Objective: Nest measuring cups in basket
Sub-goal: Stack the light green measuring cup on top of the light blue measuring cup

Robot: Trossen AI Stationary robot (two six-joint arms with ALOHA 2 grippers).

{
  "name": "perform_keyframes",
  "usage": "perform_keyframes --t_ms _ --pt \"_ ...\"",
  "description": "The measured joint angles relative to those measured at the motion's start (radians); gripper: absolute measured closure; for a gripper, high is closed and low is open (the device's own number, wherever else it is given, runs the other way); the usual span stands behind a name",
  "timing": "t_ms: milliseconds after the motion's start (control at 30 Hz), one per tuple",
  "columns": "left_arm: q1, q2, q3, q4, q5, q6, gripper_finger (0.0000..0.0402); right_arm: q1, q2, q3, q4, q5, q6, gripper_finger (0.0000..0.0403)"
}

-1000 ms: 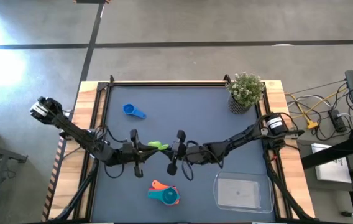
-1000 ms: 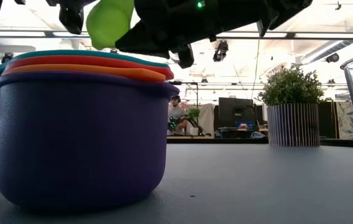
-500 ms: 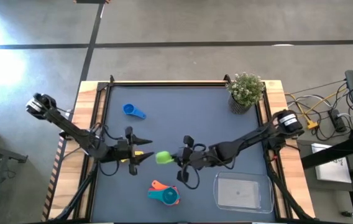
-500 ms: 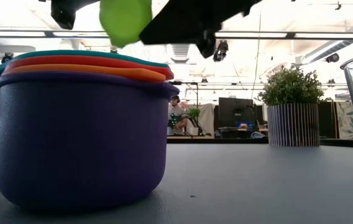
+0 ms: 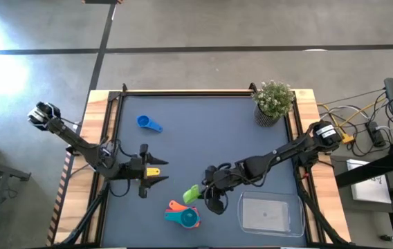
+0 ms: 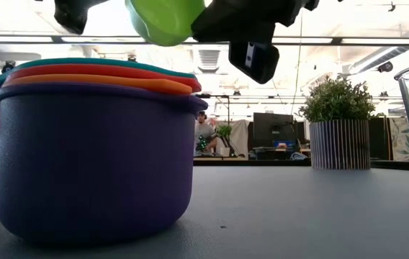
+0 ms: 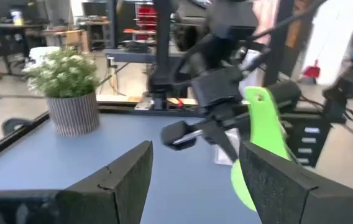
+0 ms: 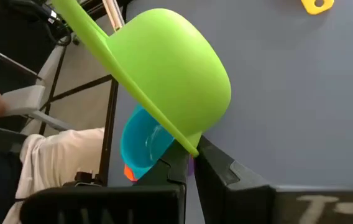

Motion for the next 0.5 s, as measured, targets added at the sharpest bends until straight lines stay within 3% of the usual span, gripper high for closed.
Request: perform_keyframes --t_ms 300,500 --pt "-0.016 0.155 0.110 -0.061 -0.040 0.347 0.0180 -0.045 0.000 0.001 -0.025 -0.038 0.052 0.0395" --pt "-0.050 0.300 0.266 -0.248 -0.283 0.569 0.0180 -0.088 0.000 0.001 -0.059 -0.105 0.119 0.0395"
